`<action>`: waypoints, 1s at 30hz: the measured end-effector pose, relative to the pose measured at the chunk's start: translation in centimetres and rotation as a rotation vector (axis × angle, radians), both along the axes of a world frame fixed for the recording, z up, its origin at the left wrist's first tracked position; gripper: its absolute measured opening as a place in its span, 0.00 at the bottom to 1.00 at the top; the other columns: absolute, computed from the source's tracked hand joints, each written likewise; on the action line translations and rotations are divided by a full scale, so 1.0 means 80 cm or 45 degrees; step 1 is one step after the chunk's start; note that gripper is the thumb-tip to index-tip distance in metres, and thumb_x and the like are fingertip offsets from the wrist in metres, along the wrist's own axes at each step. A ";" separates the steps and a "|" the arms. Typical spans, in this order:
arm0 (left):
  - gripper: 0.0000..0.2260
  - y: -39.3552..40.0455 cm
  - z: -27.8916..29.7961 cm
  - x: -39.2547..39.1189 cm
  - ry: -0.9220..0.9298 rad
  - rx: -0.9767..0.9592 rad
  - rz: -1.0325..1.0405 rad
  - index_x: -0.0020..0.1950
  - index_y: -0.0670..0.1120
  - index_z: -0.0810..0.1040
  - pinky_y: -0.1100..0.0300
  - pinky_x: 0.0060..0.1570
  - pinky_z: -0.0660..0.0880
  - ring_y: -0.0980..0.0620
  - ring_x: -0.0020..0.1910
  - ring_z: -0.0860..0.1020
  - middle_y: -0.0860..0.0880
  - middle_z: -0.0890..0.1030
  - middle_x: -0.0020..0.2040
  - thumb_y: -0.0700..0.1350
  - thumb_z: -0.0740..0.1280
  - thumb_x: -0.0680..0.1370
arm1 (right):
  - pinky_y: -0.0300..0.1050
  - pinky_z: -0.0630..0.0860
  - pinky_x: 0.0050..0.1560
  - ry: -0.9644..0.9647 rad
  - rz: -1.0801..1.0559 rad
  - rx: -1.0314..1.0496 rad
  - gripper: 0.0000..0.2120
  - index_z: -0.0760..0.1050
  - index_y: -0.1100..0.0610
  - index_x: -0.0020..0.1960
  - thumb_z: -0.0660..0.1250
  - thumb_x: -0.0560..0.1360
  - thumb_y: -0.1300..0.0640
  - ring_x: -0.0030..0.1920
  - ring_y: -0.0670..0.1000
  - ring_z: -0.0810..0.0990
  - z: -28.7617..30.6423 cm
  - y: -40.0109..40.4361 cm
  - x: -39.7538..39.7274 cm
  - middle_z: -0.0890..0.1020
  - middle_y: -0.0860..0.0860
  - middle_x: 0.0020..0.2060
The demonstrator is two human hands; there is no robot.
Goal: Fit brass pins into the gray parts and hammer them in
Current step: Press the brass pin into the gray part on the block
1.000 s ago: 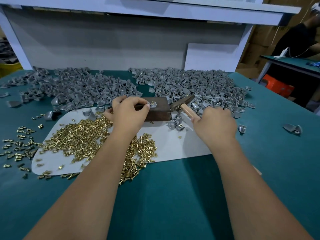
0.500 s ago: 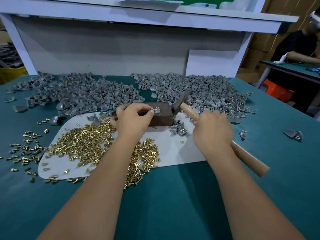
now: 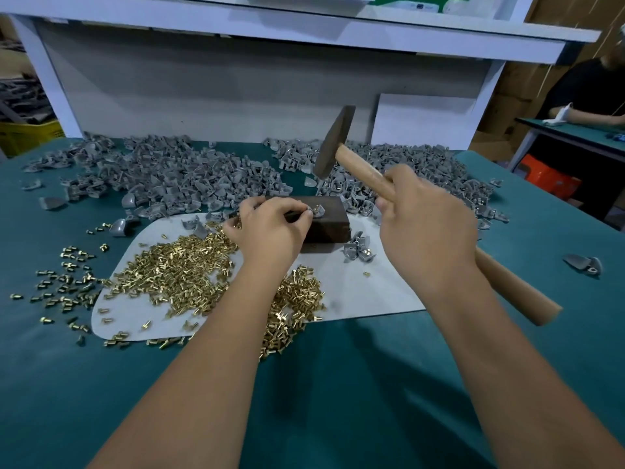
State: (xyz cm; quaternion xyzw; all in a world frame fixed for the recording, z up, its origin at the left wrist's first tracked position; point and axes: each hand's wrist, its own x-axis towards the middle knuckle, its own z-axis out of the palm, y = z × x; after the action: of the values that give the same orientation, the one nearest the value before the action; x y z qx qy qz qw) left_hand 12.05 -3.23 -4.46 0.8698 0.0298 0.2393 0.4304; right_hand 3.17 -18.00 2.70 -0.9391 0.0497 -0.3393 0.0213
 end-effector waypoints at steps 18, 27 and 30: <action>0.03 0.004 -0.004 0.004 0.079 -0.026 -0.019 0.44 0.62 0.83 0.43 0.68 0.53 0.55 0.68 0.62 0.60 0.81 0.55 0.58 0.72 0.74 | 0.40 0.55 0.26 0.095 -0.043 -0.121 0.29 0.59 0.39 0.73 0.62 0.77 0.59 0.30 0.53 0.64 -0.016 0.011 -0.009 0.72 0.48 0.39; 0.03 0.003 -0.008 0.006 0.030 0.011 0.005 0.44 0.62 0.83 0.42 0.67 0.53 0.54 0.68 0.62 0.59 0.82 0.52 0.59 0.72 0.74 | 0.42 0.57 0.28 -0.076 -0.055 -0.081 0.30 0.66 0.45 0.72 0.67 0.73 0.61 0.30 0.52 0.63 -0.020 0.018 -0.015 0.75 0.51 0.39; 0.04 0.002 -0.006 0.007 0.052 -0.028 0.008 0.39 0.64 0.80 0.45 0.65 0.53 0.57 0.68 0.61 0.61 0.81 0.51 0.59 0.72 0.73 | 0.45 0.58 0.31 0.163 -0.044 -0.123 0.30 0.57 0.42 0.74 0.61 0.77 0.59 0.35 0.54 0.67 -0.036 0.025 -0.016 0.76 0.50 0.47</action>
State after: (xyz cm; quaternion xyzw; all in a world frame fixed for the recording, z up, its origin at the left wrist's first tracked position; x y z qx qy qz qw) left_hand 12.58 -3.10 -4.91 0.8696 0.0438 0.2225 0.4387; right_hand 1.91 -15.97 -0.18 -0.9579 0.0508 -0.2807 -0.0329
